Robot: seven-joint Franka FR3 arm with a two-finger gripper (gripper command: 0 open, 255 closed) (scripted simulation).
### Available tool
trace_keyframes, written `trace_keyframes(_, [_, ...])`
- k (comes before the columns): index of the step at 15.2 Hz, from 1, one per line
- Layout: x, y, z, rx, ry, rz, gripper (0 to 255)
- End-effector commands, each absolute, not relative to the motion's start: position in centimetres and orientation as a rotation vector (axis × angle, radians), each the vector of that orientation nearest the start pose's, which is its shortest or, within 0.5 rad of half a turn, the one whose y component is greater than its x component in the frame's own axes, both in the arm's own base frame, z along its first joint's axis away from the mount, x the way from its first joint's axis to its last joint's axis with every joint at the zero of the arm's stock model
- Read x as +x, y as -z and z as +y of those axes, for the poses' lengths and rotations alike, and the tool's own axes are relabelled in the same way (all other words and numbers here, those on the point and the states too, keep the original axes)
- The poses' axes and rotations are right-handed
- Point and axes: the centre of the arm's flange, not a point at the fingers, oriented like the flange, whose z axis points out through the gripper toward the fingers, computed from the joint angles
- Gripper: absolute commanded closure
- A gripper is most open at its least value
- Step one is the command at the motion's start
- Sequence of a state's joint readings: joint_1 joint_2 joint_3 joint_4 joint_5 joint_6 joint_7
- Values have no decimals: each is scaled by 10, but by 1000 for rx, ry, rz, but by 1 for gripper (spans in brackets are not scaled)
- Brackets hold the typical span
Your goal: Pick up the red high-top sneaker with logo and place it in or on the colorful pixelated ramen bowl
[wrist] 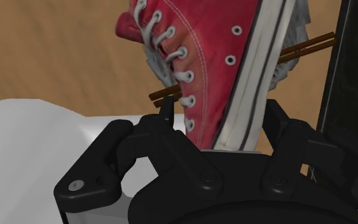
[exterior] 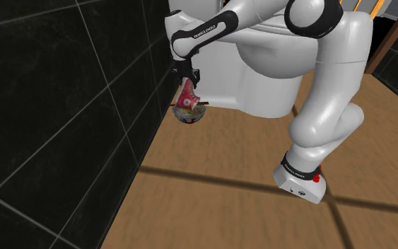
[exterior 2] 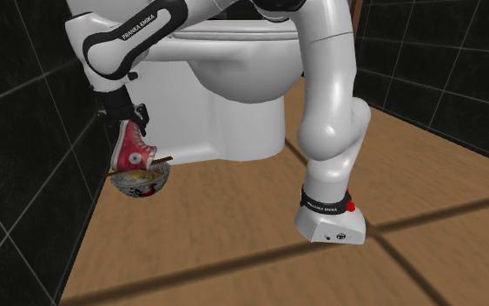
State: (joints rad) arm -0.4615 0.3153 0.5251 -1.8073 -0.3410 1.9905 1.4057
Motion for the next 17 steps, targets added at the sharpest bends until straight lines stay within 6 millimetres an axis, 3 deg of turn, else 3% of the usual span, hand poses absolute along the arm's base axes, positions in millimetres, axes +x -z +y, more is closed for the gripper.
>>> trace_keyframes(1, [637, -380, -3, -2722, 67, 1875, 255])
trace_keyframes(15, [637, -306, -3, -2722, 67, 1875, 255])
trace_keyframes(17, [637, -306, -3, -2722, 67, 1875, 255])
